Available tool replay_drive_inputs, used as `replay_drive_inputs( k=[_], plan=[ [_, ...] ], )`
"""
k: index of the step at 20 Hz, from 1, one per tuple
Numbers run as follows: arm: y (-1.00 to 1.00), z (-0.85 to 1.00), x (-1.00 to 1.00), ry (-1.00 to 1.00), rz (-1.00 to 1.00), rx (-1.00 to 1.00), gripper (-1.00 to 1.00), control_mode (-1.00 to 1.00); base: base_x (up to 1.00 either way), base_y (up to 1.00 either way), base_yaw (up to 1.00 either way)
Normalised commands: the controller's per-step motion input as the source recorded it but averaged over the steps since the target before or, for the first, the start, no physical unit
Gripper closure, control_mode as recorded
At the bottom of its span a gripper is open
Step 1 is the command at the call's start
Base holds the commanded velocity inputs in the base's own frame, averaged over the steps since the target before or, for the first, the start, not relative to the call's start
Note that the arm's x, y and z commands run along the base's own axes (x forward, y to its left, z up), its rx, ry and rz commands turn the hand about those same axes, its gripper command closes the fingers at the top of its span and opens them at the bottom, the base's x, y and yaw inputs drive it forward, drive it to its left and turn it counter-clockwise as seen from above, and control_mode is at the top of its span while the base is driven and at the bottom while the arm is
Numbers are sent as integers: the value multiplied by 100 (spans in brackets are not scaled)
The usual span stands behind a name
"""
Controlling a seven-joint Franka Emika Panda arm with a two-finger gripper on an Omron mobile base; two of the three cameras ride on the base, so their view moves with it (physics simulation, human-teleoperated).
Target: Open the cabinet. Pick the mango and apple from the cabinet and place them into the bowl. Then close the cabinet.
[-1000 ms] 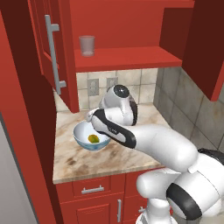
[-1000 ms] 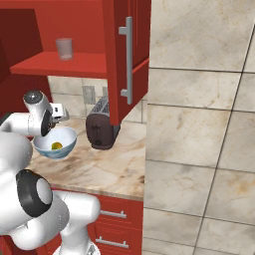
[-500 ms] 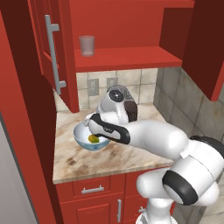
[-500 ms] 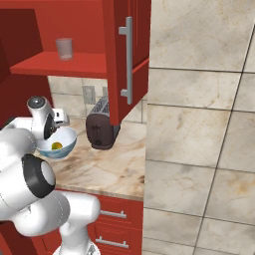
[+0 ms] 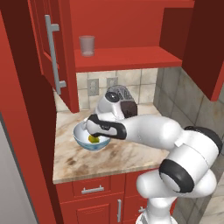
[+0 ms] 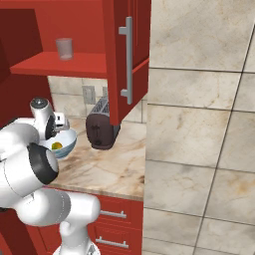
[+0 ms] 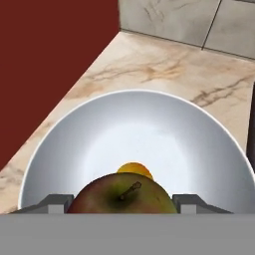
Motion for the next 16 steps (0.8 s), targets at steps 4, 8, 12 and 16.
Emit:
replay_drive_inputs(
  k=[4, 8, 12, 16],
  plan=[
    [4, -18, 6, 10, 0, 0, 100, -100, 0, 0, 0],
    [2, -22, 6, 7, 0, 0, 100, -100, 0, 0, 0],
    [1, -29, 8, 2, 0, 0, 100, -100, 0, 0, 0],
    [5, -33, 8, 0, 0, 0, 100, -100, 0, 0, 0]
  ],
)
